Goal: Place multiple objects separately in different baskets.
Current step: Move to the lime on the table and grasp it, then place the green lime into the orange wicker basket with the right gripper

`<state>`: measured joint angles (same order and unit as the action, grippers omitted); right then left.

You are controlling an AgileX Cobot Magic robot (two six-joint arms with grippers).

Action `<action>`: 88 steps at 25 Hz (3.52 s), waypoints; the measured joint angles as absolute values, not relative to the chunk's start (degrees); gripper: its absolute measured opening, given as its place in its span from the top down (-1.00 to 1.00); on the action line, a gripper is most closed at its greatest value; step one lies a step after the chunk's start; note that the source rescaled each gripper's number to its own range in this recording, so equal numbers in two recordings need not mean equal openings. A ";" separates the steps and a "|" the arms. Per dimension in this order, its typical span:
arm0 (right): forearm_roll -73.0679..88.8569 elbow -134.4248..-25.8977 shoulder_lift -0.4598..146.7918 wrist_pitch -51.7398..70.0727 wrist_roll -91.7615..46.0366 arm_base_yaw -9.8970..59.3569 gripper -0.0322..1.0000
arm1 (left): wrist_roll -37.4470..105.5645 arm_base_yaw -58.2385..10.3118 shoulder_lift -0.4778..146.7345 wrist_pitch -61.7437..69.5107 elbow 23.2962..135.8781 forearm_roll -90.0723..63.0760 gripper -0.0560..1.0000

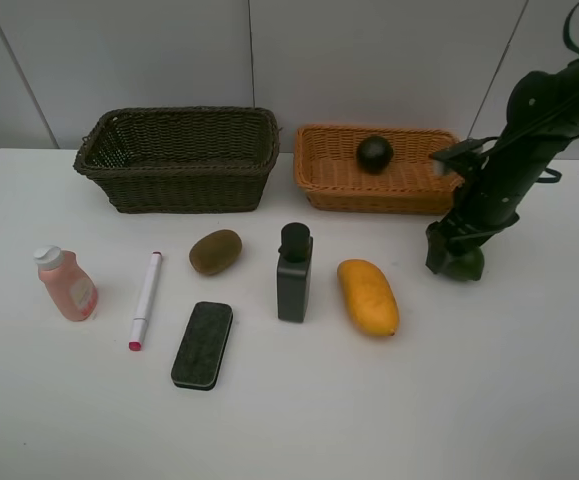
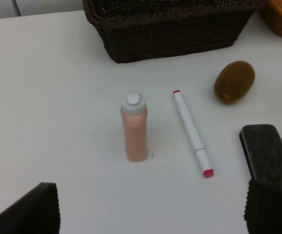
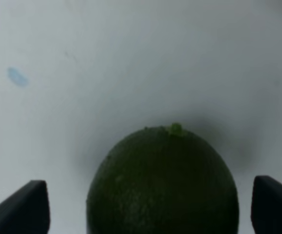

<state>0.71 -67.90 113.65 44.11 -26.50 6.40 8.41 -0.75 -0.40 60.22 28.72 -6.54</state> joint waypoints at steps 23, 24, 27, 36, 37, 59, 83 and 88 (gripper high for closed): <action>1.96 -67.83 114.36 43.77 -23.91 6.40 0.07 | 8.41 -0.75 -0.40 60.22 28.72 -6.55 -1.00; 2.00 -67.83 114.36 43.83 -23.91 6.40 0.07 | 8.41 -0.75 -0.40 60.22 28.72 -6.55 -1.00; 2.00 -67.83 114.36 43.83 -23.84 6.40 0.07 | 8.41 -0.75 -0.40 60.22 28.72 -6.55 -1.00; 2.07 -67.83 114.36 43.83 -23.84 6.40 0.07 | 8.41 -0.75 -0.40 60.22 28.72 -6.55 -1.00; 2.10 -67.83 114.36 43.83 -23.84 6.40 0.07 | 8.41 -0.75 -0.40 60.22 28.72 -6.55 -1.00; 4.57 -69.25 111.56 47.49 -23.68 6.40 0.07 | 8.41 -0.75 -0.40 60.22 28.72 -6.55 -1.00; 4.75 -87.98 112.27 44.23 -23.46 6.40 0.07 | 8.41 -0.75 -0.40 60.22 28.72 -6.55 -1.00; 4.80 -87.98 115.30 39.35 -23.46 6.40 0.07 | 8.41 -0.75 -0.40 60.22 28.72 -6.55 -1.00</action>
